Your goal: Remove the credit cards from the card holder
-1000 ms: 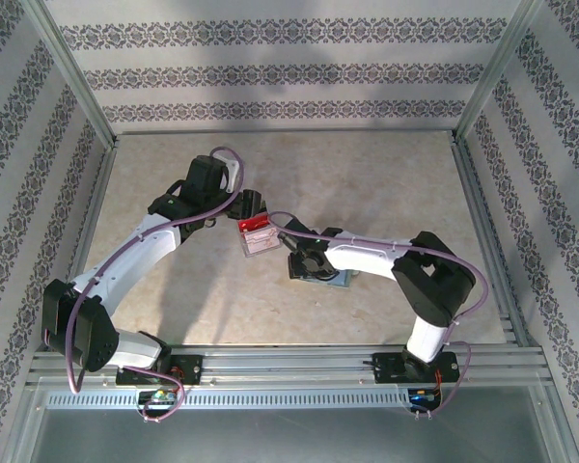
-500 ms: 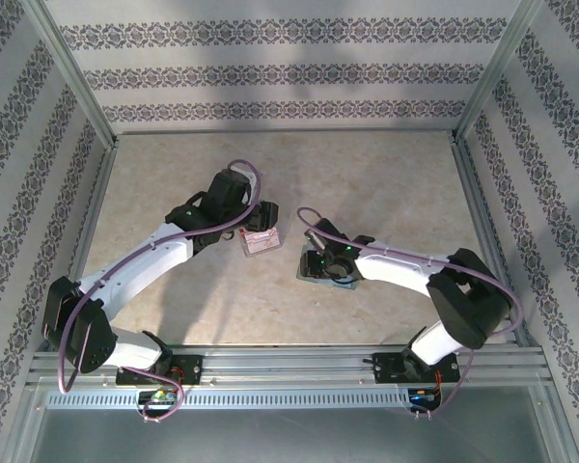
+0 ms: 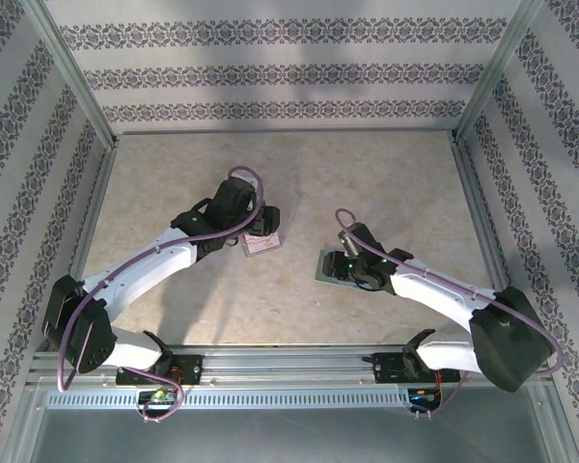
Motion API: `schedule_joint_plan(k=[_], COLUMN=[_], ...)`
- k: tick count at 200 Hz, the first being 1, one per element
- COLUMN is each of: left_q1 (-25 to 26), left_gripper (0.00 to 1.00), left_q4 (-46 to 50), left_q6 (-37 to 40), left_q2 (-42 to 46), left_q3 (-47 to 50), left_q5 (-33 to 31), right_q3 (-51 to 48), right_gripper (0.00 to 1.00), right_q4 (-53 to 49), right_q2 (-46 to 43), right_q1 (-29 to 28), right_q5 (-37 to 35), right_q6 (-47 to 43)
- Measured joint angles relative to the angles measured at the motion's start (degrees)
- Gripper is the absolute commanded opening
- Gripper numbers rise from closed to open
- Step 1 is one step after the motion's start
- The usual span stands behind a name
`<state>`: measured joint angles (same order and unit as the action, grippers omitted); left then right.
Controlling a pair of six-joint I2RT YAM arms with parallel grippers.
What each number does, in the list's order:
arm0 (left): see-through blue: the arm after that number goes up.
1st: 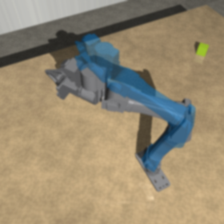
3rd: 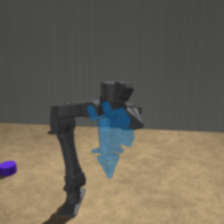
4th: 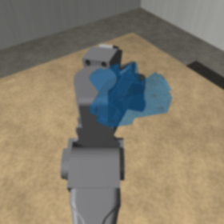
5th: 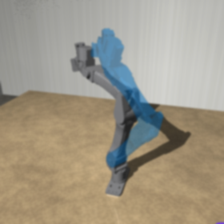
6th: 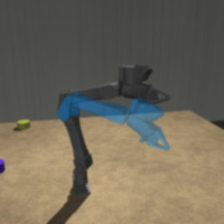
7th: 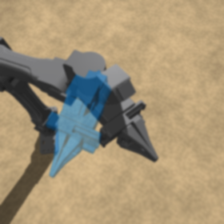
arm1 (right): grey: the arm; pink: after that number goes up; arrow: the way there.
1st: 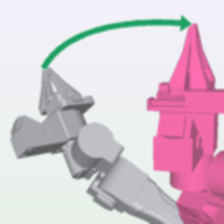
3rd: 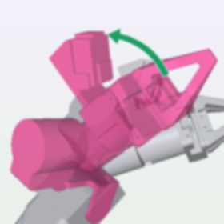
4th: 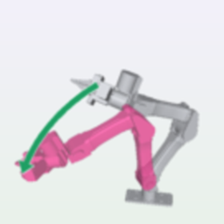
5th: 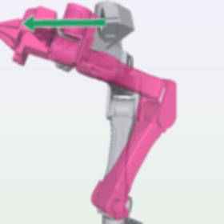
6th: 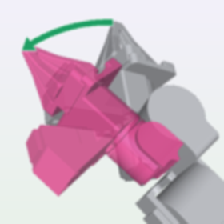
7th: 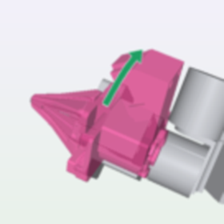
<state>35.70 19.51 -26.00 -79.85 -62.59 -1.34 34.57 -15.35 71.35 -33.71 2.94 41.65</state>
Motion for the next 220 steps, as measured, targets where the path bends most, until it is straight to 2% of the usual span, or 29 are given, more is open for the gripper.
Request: schedule_joint_plan(k=[19,63,92,108,120,138,167,198,220], left_q1=[0.8,2.9,4.3,5.2,5.7,6.6,8.6,12.2,14.6], left_gripper=[0.71,0.71,0.6,0.46,0.44,0.41,0.37,0.35,0.3], left_q4=[-0.9,-2.5,-3.8,-5.0,-5.7,-6.4,-7.6,-9.7,-11.5], left_q6=[-0.3,-1.8,-3.2,-4.0,-4.5,-5.2,-6.4,-7.3,-7.5], left_q2=[-0.7,-4.7,-8.3,-10.8,-12.9,-15.7,-17.1,-19.1,-22.6], left_q3=[0.0,-0.1,-0.2,-0.2,-0.4,-0.6,-0.8,-3.5,-5.6], left_q5=[0.0,0.7,0.7,0.4,0.5,0.6,0.9,2.3,3.3], right_q3=[-3.4,-11.3,-12.4,-12.4,-12.3,-11.5,-6.9,-4.6,-5.9], right_gripper=[0.41,0.4,0.41,0.4,0.4,0.36,0.3,0.3,0.3], right_q4=[3.2,13.8,20.0,22.4,22.4,18.5,4.4,-7.2,-12.3], right_q2=[-1.4,-3.0,-3.5,-3.4,-3.5,-4.9,-10.5,-14.3,-15.3], right_q1=[2.6,7.4,7.7,7.7,7.7,7.7,8.0,9.6,11.5], right_q5=[2.2,10.3,15.5,17.4,17.7,16.4,8.5,0.7,-1.4], right_q6=[0.1,0.5,0.6,0.5,0.4,0.0,0.0,0.0,0.0])
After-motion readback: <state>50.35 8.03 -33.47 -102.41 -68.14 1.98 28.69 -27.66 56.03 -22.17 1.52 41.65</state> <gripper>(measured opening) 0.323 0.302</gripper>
